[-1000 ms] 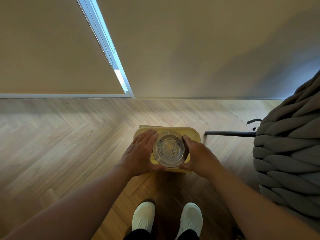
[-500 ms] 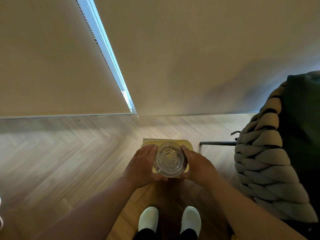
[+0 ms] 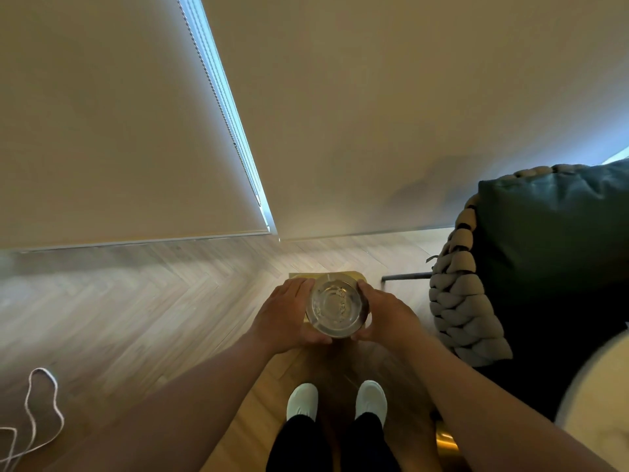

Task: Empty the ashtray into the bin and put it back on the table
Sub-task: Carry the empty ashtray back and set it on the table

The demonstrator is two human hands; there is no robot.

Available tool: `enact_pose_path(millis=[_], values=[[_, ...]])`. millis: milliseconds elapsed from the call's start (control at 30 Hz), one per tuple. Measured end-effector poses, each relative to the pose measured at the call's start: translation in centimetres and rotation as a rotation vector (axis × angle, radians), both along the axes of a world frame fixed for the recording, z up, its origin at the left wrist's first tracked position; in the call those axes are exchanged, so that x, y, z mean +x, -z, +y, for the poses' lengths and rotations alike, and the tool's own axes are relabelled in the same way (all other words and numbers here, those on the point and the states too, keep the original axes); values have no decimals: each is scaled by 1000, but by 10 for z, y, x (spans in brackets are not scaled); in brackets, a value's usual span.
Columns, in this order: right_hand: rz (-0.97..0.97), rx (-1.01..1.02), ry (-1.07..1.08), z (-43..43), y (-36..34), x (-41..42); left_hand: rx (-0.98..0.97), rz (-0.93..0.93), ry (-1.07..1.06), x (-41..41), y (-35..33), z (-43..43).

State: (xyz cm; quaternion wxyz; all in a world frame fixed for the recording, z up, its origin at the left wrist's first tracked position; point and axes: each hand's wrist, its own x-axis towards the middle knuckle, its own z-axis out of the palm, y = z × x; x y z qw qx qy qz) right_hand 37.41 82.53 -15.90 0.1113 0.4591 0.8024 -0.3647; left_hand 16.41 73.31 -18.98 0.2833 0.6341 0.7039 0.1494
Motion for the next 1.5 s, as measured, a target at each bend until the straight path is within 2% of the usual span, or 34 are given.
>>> enact_pose_path(millis=[267, 500, 700, 967, 1233, 1500], values=[[4, 26, 3, -35, -78, 9, -4, -32, -1, 10, -76, -35], [32, 62, 2, -60, -121, 10, 35, -1, 16, 10, -113, -56], [65, 125, -18, -63, -153, 15, 127, -31, 16, 13, -150, -61], [98, 146, -24, -95, -150, 27, 101, 14, 52, 20, -147, -88], [77, 164, 1, -106, -148, 29, 155, -44, 73, 19, -146, -92], [73, 219, 144, -118, -144, 38, 168, -48, 213, 22, -147, -74]])
